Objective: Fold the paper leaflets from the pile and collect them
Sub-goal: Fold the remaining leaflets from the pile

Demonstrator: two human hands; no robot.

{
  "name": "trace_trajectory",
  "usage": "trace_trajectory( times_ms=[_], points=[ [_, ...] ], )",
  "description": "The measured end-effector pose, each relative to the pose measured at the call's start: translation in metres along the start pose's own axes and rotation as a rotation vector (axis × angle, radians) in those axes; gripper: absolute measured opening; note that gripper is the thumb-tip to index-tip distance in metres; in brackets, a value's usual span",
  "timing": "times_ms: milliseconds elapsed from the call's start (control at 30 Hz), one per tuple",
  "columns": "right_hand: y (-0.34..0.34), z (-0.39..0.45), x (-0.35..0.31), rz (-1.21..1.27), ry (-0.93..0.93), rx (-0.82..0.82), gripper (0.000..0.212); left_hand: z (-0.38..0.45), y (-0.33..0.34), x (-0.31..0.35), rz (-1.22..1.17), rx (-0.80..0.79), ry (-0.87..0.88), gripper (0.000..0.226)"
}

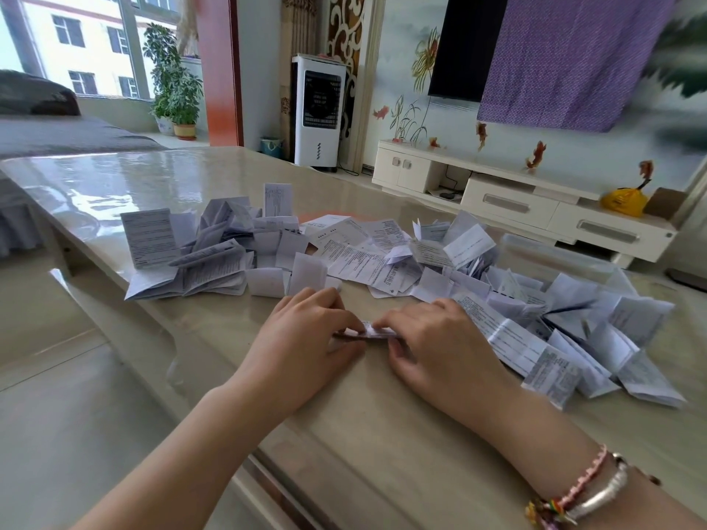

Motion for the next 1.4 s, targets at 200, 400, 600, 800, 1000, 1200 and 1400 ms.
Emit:
trace_trajectory(
  times_ms=[200,400,600,800,1000,1200,1400],
  points=[
    [0.002,-0.001,0.003,0.000,-0.004,0.041,0.028,0.002,-0.001,0.003,0.031,0.057,0.027,0.019],
    [0.003,0.000,0.005,0.325,0.110,0.010,0.020,0.002,0.002,0.003,-0.121,0.001,-0.049,0.021],
    [0.000,0.002,0.008,0.708,0.262,0.088,0.020,0.002,0.002,0.007,-0.317,-0.093,-0.134,0.020],
    [0.014,0.009,0.009,0.437,0.300,-0.083,0.041,0.004,0.005,0.005,-0.239,-0.015,-0.282,0.024],
    [0.008,0.005,0.014,0.393,0.272,0.023,0.029,0.003,0.004,0.012,-0.130,-0.089,-0.139,0.027],
    [-0.005,0.009,0.023,0.373,0.325,-0.016,0.018,0.007,-0.005,0.008,0.030,-0.057,-0.156,0.022],
    [-0.003,0.036,0.018,0.267,0.278,-0.129,0.021,0.017,-0.009,-0.003,0.089,-0.003,-0.188,0.023]
  ],
)
Point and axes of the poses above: each hand's wrist, its own z-axis towards the middle knuckle, its own y-axis out of the palm, x = y × z, the point moved 1 cm from there along z, towards the middle knuckle, and after that the axes turned 5 degrees about -x, right-handed, at the moved point
